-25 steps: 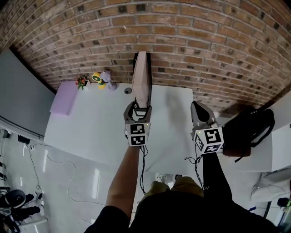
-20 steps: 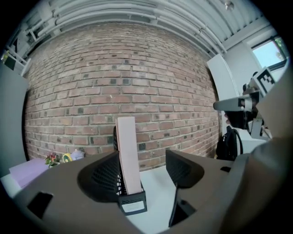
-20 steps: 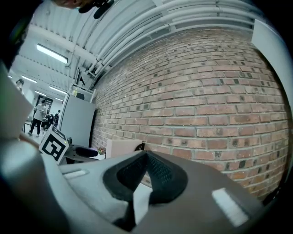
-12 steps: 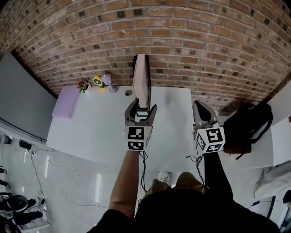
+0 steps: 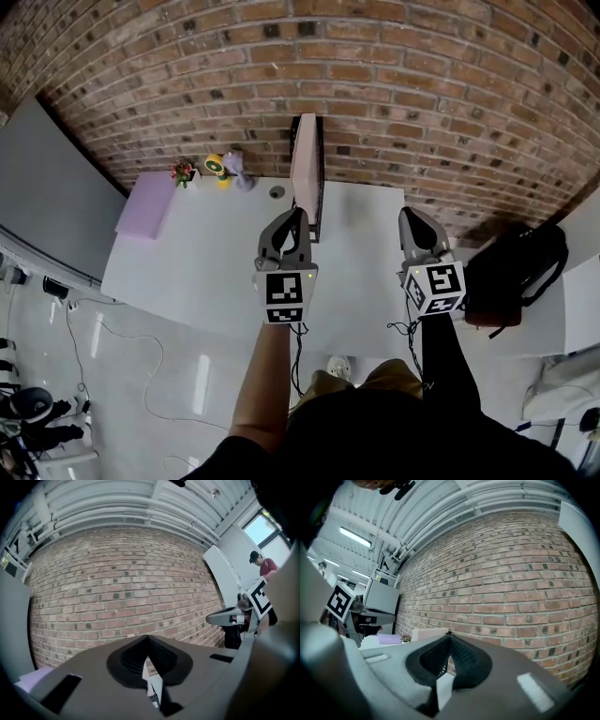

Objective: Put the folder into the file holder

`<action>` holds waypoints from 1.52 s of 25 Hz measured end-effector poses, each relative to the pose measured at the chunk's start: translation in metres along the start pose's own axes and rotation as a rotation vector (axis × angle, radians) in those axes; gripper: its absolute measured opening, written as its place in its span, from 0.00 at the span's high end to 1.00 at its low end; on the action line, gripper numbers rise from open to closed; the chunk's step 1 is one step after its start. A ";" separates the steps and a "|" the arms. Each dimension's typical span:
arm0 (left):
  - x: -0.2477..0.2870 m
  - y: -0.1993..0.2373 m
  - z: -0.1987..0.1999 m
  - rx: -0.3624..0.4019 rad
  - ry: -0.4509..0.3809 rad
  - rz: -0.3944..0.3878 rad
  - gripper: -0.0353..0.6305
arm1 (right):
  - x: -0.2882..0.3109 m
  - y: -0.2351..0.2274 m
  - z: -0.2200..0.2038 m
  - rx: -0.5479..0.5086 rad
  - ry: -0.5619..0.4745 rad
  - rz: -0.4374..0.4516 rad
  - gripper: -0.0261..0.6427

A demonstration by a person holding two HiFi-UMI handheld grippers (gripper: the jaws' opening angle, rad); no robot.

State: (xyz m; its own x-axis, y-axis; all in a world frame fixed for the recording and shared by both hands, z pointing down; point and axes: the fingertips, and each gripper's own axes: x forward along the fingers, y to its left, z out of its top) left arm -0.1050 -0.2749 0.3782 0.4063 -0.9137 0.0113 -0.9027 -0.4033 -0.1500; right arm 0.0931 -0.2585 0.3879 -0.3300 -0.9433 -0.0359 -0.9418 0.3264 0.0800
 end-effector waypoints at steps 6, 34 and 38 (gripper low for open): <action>-0.012 -0.007 0.005 -0.018 0.014 -0.038 0.93 | 0.003 0.006 0.008 -0.004 -0.017 0.019 0.96; -0.042 -0.020 0.018 0.014 -0.018 -0.068 0.93 | -0.020 0.025 0.018 -0.067 -0.045 0.033 0.96; -0.041 -0.017 0.011 0.002 -0.003 -0.068 0.93 | -0.019 0.027 0.017 -0.072 -0.041 0.034 0.96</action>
State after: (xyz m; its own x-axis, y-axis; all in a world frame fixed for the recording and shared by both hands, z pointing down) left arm -0.1044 -0.2296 0.3690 0.4667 -0.8842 0.0187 -0.8730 -0.4639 -0.1506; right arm 0.0728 -0.2308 0.3736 -0.3653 -0.9281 -0.0724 -0.9235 0.3515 0.1536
